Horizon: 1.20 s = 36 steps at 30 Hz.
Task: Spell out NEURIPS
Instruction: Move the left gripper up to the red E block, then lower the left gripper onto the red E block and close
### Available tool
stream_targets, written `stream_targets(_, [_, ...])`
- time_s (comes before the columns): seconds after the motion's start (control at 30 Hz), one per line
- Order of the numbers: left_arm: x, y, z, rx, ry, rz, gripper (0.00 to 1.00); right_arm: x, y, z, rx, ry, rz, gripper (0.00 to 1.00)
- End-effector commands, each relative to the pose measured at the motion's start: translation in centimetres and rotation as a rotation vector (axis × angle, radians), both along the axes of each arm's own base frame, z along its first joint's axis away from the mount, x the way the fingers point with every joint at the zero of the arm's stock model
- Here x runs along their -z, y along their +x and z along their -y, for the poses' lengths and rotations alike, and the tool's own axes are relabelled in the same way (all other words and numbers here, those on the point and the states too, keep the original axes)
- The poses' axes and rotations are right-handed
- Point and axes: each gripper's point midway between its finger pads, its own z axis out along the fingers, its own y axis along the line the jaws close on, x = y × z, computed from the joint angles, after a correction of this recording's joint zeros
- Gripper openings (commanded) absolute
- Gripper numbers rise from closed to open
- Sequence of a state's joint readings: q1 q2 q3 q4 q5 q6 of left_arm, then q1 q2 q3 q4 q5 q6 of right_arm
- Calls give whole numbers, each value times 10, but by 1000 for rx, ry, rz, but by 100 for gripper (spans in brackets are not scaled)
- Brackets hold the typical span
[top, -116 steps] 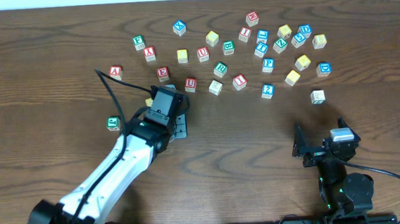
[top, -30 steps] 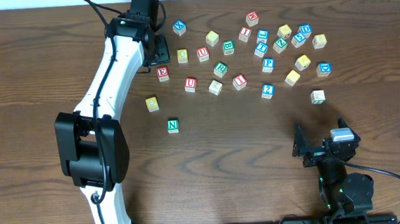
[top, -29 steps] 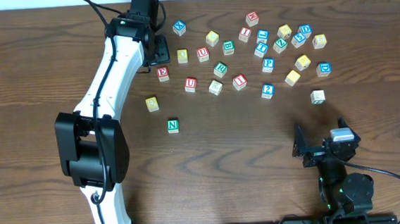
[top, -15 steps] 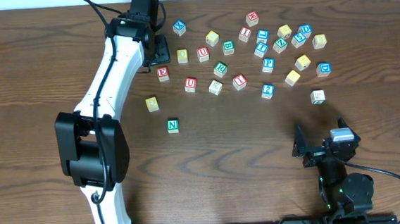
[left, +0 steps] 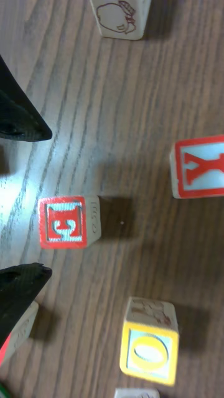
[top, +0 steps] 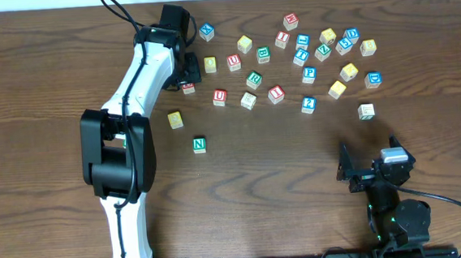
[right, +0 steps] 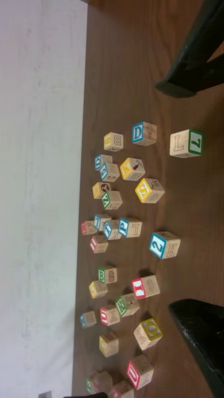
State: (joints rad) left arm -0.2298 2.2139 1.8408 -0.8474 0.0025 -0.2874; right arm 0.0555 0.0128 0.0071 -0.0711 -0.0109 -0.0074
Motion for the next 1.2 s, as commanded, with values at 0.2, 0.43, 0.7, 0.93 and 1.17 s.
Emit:
stream_targets(0.2, [-1, 4, 2, 4, -15, 3, 61, 1, 0, 2, 10, 14, -2, 99])
stream_targets(0.43, [12, 3, 1, 6, -9, -23, 60, 1, 0, 2, 11, 14, -2, 99])
stream_targets(0.7, [12, 3, 6, 13, -36, -24, 60, 1, 0, 2, 10, 14, -2, 99])
stream_targets(0.93, [12, 4, 11, 20, -59, -21, 60, 1, 0, 2, 10, 14, -2, 99])
stream_targets(1.17, [21, 3, 10, 19, -55, -35, 60, 1, 0, 2, 10, 14, -2, 99])
